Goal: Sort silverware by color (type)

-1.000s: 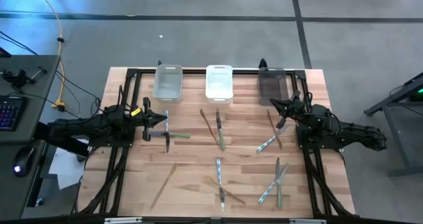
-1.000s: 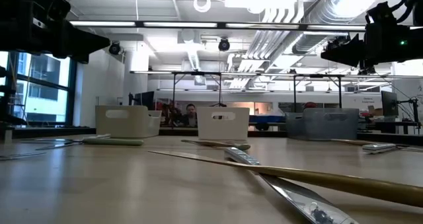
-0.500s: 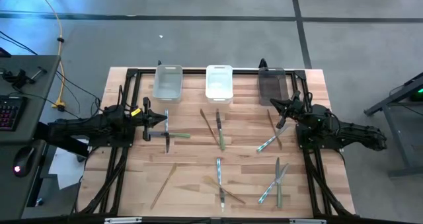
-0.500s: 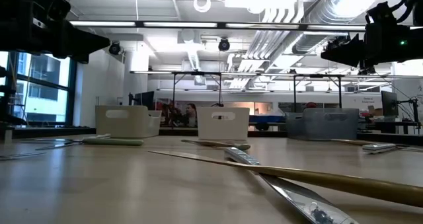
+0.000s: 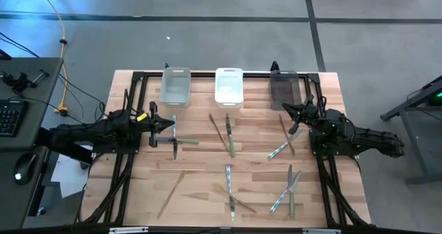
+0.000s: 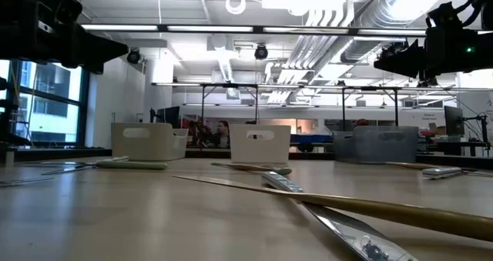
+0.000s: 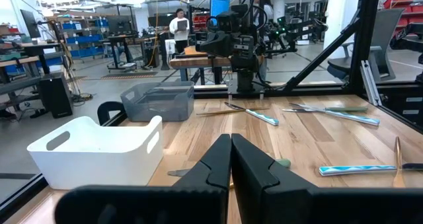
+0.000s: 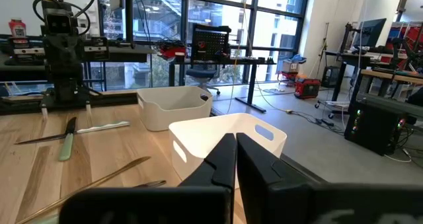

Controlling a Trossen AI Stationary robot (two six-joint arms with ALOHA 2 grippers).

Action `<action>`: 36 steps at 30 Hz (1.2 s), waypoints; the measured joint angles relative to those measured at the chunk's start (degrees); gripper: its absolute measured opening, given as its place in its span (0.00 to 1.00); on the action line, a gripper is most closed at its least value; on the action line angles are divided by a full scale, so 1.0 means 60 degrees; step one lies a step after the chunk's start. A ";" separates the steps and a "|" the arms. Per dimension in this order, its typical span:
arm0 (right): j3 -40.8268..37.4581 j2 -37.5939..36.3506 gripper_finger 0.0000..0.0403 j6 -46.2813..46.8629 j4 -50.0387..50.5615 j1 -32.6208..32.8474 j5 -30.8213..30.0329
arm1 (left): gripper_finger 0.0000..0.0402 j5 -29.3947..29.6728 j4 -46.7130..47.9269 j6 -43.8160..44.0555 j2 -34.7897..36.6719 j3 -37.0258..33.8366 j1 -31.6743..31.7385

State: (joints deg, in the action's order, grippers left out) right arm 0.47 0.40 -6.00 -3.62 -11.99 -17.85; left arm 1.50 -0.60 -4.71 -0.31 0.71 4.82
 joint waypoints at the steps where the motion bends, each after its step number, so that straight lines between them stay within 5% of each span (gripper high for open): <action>1: -0.0002 0.0000 0.00 0.0000 -0.0001 0.0004 -0.0004 | 0.01 0.0000 -0.0003 0.0000 0.0001 0.0000 0.0000; 20: -0.0002 0.0004 0.00 0.0000 -0.0065 0.0003 -0.0003 | 0.01 0.0000 -0.0003 0.0000 0.0003 0.0000 0.0000; 28: -0.0001 0.0004 0.00 0.0063 -0.1589 0.0000 0.0011 | 0.01 0.0001 -0.0001 0.0000 0.0002 0.0000 0.0003; 36: -0.0004 0.0608 0.00 0.2168 -0.2954 0.0068 0.1870 | 0.01 0.0000 -0.0002 0.0000 0.0003 0.0000 0.0000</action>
State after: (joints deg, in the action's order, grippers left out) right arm 0.45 4.05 7.01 -21.35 -11.58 -6.62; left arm 1.50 -0.61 -4.71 -0.30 0.71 4.82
